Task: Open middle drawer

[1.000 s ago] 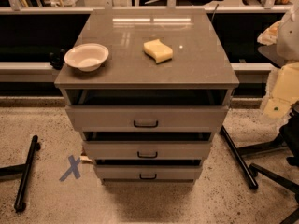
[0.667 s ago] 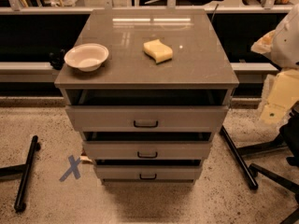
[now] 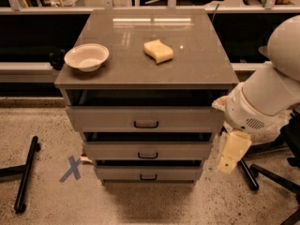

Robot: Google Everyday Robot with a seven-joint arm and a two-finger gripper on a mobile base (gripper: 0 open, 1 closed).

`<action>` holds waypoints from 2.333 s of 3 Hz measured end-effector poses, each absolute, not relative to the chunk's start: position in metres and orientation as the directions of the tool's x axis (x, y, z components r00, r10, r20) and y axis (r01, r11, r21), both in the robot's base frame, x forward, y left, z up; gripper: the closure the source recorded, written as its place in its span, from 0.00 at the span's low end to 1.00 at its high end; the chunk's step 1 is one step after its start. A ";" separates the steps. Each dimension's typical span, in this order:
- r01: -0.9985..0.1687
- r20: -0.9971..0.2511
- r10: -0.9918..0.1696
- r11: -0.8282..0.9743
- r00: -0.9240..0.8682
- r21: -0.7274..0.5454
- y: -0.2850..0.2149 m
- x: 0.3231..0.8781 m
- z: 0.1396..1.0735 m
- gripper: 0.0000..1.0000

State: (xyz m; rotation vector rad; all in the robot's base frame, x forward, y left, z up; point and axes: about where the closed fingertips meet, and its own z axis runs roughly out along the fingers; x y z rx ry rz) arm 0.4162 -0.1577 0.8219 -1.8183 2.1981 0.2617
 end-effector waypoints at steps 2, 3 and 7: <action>-0.983 -0.342 -0.924 0.184 -0.171 -0.005 -0.155 0.418 0.802 0.00; -0.986 -0.356 -0.921 0.163 -0.159 0.018 -0.149 0.417 0.747 0.00; -0.993 -0.475 -0.873 0.119 -0.110 0.011 -0.105 0.462 0.584 0.00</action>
Offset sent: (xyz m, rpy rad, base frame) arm 0.0049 0.0052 -0.0491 0.0599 0.0647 0.0200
